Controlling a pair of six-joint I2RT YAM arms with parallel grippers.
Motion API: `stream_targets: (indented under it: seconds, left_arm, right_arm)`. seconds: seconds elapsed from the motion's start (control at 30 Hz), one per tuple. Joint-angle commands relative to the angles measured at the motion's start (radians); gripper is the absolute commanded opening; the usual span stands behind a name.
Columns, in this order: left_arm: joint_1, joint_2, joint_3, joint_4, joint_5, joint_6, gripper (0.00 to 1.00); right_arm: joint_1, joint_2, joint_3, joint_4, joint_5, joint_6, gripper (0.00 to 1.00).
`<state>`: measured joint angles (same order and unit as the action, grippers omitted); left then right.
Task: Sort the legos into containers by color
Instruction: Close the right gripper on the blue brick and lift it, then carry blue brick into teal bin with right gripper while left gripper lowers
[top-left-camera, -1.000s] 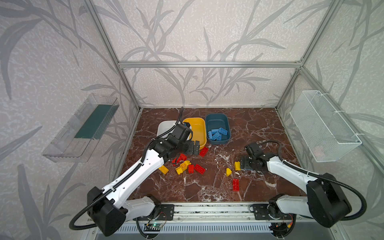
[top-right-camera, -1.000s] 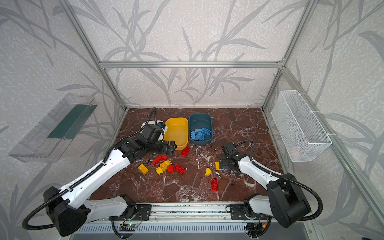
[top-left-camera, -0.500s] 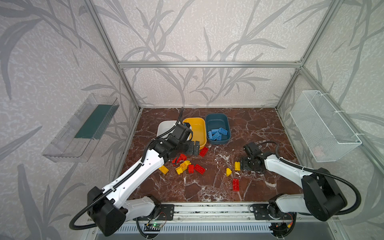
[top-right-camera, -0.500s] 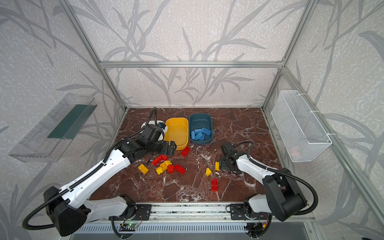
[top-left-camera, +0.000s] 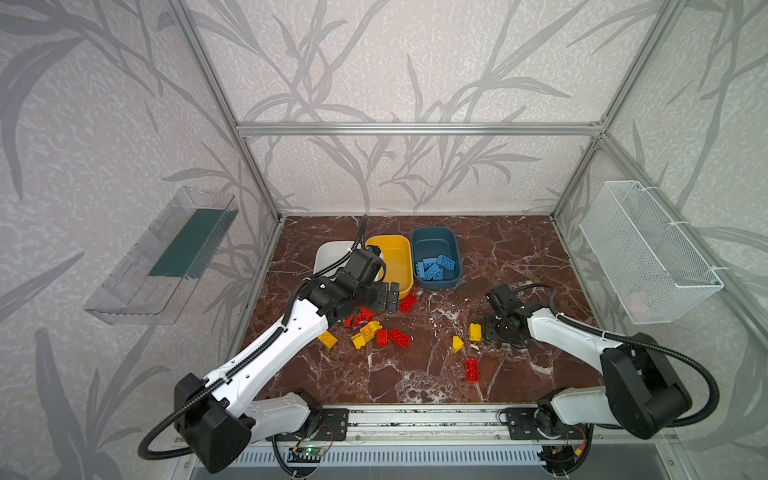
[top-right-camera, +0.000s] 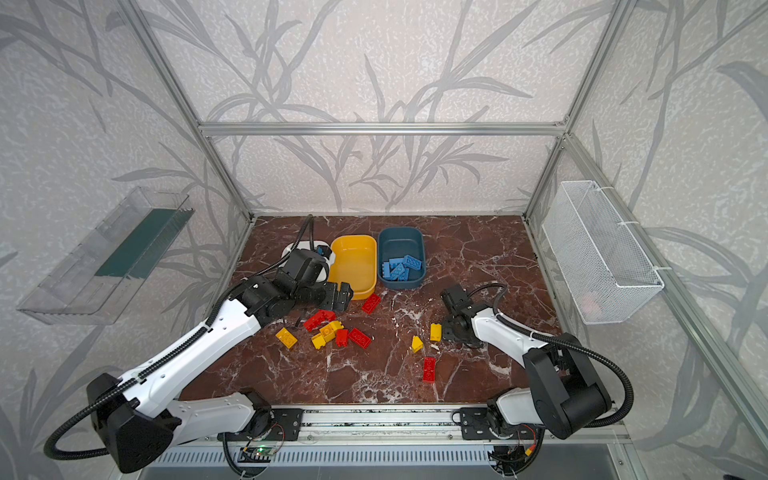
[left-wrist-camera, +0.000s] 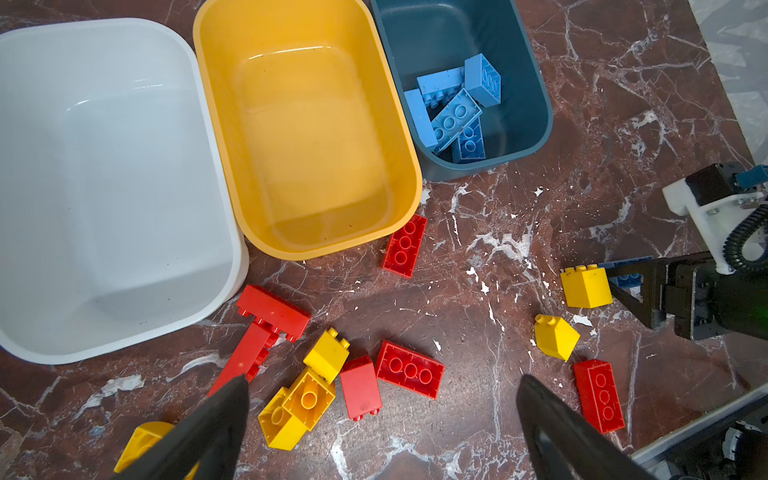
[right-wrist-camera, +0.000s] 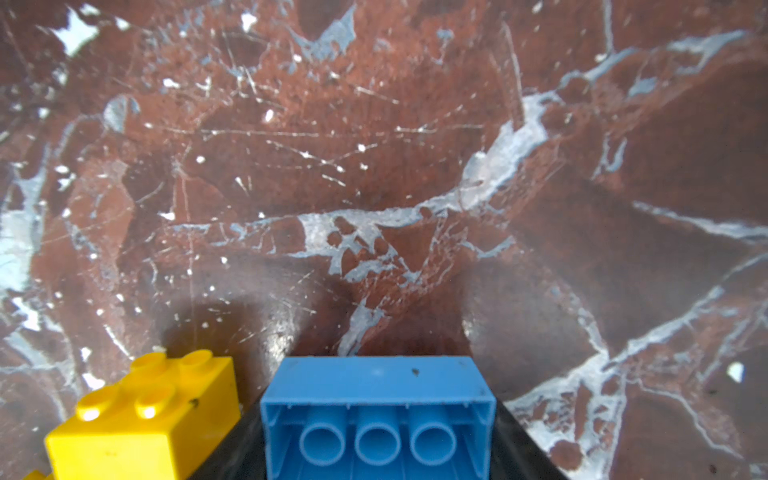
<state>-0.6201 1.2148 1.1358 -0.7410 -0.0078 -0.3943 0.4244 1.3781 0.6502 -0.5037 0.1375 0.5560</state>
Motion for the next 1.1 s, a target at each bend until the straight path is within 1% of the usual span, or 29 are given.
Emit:
stream_targets:
  seconds: [0.0, 0.23, 0.4, 0.5, 0.63, 0.7, 0.87, 1.07]
  left_arm:
    - [-0.004, -0.016, -0.007, -0.014, -0.013, 0.014, 0.99]
    - [-0.004, -0.032, -0.012, -0.013, -0.035, 0.017, 0.99]
    - [-0.004, -0.051, -0.025, -0.003, -0.078, 0.016, 0.99]
    - [0.000, -0.062, -0.051, 0.029, -0.101, 0.012, 0.99]
    - [0.021, -0.038, -0.037, 0.018, -0.113, 0.010, 0.99]
    - [0.036, -0.021, -0.023, -0.001, -0.130, -0.013, 0.99]
    - [0.069, 0.007, -0.015, -0.011, -0.152, -0.013, 0.99]
    - [0.140, 0.027, -0.013, -0.014, -0.163, -0.052, 0.99]
  right_arm:
    - [0.005, -0.030, 0.041, -0.039, 0.005, -0.009, 0.48]
    - [0.004, -0.077, 0.126, -0.088, 0.009, -0.058, 0.47]
    - [0.004, -0.079, 0.208, -0.101, -0.016, -0.091, 0.47]
    - [0.004, -0.076, 0.257, -0.098, -0.036, -0.105, 0.47]
    - [0.005, -0.071, 0.305, -0.048, -0.066, -0.116, 0.46]
    - [0.005, -0.060, 0.325, -0.007, -0.074, -0.115, 0.46]
    - [0.006, -0.006, 0.410, 0.054, -0.123, -0.117, 0.46]
    - [0.007, 0.125, 0.544, 0.097, -0.186, -0.119, 0.45]
